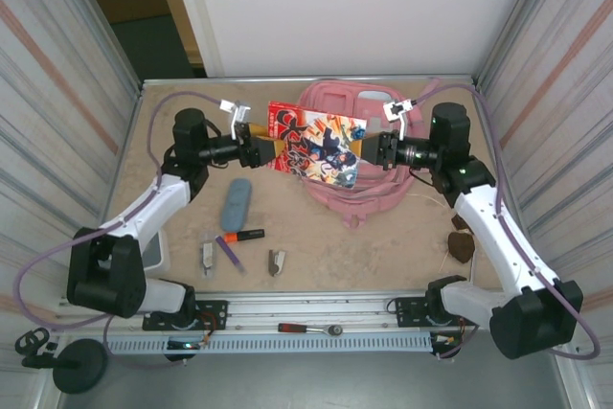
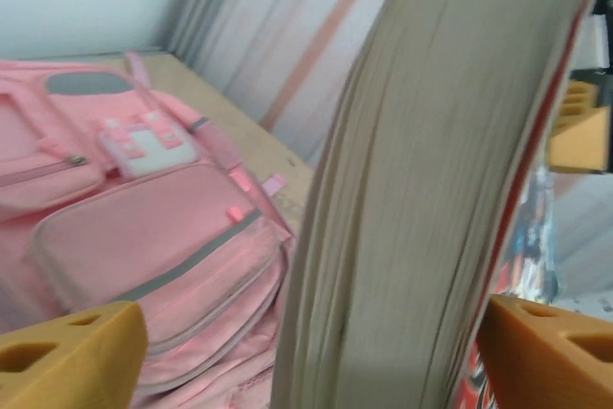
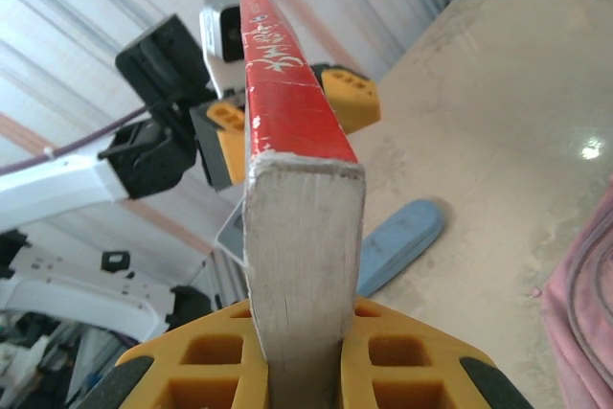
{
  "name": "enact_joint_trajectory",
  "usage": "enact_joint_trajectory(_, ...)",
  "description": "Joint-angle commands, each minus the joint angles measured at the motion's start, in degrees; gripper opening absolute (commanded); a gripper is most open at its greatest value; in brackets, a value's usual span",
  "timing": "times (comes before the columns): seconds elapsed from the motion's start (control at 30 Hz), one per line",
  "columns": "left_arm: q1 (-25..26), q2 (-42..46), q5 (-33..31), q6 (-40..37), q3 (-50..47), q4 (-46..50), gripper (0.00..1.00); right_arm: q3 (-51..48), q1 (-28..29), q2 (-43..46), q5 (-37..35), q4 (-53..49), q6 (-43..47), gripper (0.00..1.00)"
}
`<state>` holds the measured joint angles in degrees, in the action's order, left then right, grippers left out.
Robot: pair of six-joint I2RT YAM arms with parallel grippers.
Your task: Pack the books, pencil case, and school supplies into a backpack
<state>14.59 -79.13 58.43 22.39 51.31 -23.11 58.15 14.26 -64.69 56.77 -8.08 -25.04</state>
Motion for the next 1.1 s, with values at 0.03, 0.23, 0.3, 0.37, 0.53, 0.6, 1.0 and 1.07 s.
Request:
enact_joint_trajectory(0.03,1.1,-2.8,8.1,2.3,3.2,-6.7,0.73,3.8,-1.2,-1.9,11.0,1.6,2.2,0.00)
enact_joint_trajectory(0.23,1.0,-1.6,8.1,3.7,1.7,-8.7,0.13,6.6,-3.2,-4.9,3.3,-7.4,7.8,0.00)
enact_joint_trajectory(0.3,0.3,0.0,4.3,5.3,0.1,-8.3,0.00,9.0,-4.1,-6.7,-10.0,-14.9,8.1,0.14)
enact_joint_trajectory(0.37,-1.1,2.9,-3.2,8.3,-2.7,-6.1,0.00,12.2,-4.0,-8.5,-28.6,-26.0,10.8,0.48)
enact_joint_trajectory(0.53,-3.7,15.2,-30.7,8.1,-7.0,15.2,0.00,7.1,5.2,-7.8,-52.8,-27.5,24.4,0.79)
enact_joint_trajectory(0.6,-3.9,18.9,-35.7,7.0,-7.9,18.6,0.00,6.7,9.1,-9.3,-56.4,-26.3,27.0,0.79)
enact_joint_trajectory(1.0,-4.0,24.0,-38.0,4.9,-7.4,25.9,0.00,11.8,20.8,-30.5,-75.8,-24.5,40.9,0.76)
enact_joint_trajectory(1.07,-4.0,24.1,-37.5,4.9,-7.6,25.8,0.00,13.3,20.9,-33.4,-76.3,-24.2,41.8,0.75)
